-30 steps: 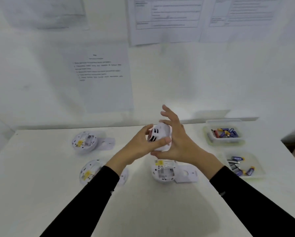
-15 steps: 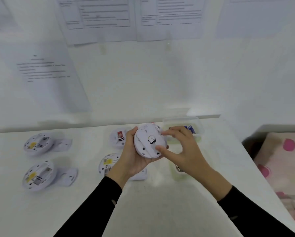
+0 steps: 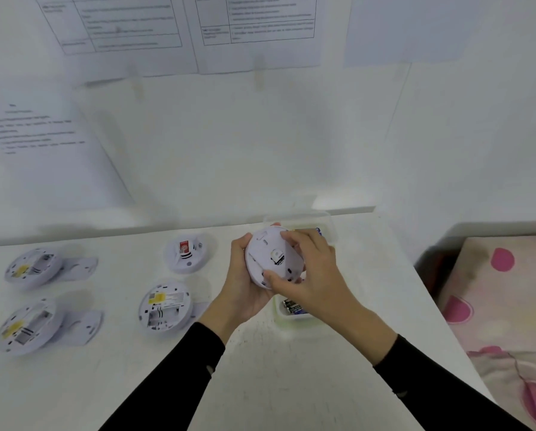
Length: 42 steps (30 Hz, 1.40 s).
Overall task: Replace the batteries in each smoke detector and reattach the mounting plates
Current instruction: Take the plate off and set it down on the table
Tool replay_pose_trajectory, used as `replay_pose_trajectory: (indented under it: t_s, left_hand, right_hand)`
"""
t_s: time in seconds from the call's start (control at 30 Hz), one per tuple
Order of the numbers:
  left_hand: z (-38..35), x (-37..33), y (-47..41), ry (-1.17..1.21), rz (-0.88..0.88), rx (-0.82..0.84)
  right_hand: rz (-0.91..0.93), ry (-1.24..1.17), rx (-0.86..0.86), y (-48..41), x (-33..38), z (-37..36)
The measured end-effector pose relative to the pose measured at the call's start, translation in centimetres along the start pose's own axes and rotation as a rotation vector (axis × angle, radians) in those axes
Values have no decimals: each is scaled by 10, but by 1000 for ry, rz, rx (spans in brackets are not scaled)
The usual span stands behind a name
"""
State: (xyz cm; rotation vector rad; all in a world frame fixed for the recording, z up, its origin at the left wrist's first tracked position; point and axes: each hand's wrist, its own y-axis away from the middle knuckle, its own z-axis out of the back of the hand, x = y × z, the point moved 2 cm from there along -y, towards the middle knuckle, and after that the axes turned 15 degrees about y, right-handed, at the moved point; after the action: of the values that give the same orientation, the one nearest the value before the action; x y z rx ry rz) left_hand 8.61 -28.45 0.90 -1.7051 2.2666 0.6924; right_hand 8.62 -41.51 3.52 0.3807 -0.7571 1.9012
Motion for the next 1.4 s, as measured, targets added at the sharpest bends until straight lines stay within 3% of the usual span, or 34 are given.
replay_pose_trajectory:
  t_s: [0.4, 0.7, 0.93, 1.1, 1.3, 1.4]
  left_hand:
    - [-4, 6, -2, -20, -26, 23]
    - [8, -6, 3, -52, -24, -49]
    - [34, -28, 4, 80, -67, -140]
    - [37, -24, 11, 105, -16, -127]
    - [37, -14, 20, 134, 11, -111]
    - [37, -14, 22, 127, 10, -100]
  right_hand:
    - [75, 89, 95, -6, -1, 22]
    - [108, 32, -38, 9, 4, 27]
    - [306, 156, 271, 80, -18, -19]
    - [333, 237, 470, 107, -37, -60]
    - [351, 242, 441, 109, -47, -69]
    - [370, 162, 252, 99, -31, -45]
